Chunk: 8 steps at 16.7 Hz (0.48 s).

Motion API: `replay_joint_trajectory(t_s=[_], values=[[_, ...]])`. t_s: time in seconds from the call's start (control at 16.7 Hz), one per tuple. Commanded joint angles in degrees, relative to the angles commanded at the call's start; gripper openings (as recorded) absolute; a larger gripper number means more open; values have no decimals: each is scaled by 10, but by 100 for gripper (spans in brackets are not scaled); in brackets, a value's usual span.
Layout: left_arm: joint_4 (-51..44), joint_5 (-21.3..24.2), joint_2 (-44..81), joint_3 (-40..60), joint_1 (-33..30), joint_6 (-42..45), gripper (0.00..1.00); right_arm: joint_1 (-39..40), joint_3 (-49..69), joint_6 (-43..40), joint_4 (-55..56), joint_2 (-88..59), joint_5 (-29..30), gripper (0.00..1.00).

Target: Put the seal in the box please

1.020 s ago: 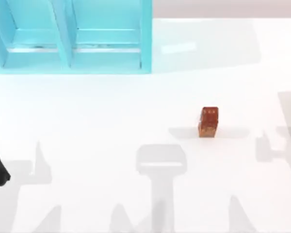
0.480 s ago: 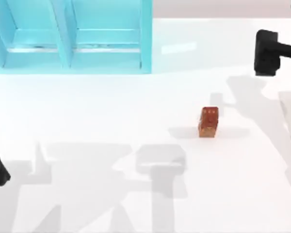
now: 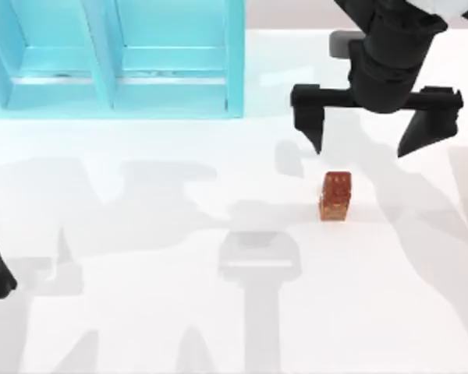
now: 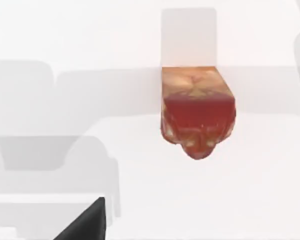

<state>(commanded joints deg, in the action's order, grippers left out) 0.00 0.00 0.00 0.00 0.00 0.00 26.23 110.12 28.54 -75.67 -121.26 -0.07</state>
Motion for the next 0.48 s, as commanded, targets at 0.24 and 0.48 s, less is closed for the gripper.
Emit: replay_joint_trajectory(t_s=[0.24,0.48], values=[[0,0,0,0,0,0,100,11,55,-1,-28,-58,3,100],[0,0,0,0,0,0,100,11,55,-1,-28,-58,3,100]])
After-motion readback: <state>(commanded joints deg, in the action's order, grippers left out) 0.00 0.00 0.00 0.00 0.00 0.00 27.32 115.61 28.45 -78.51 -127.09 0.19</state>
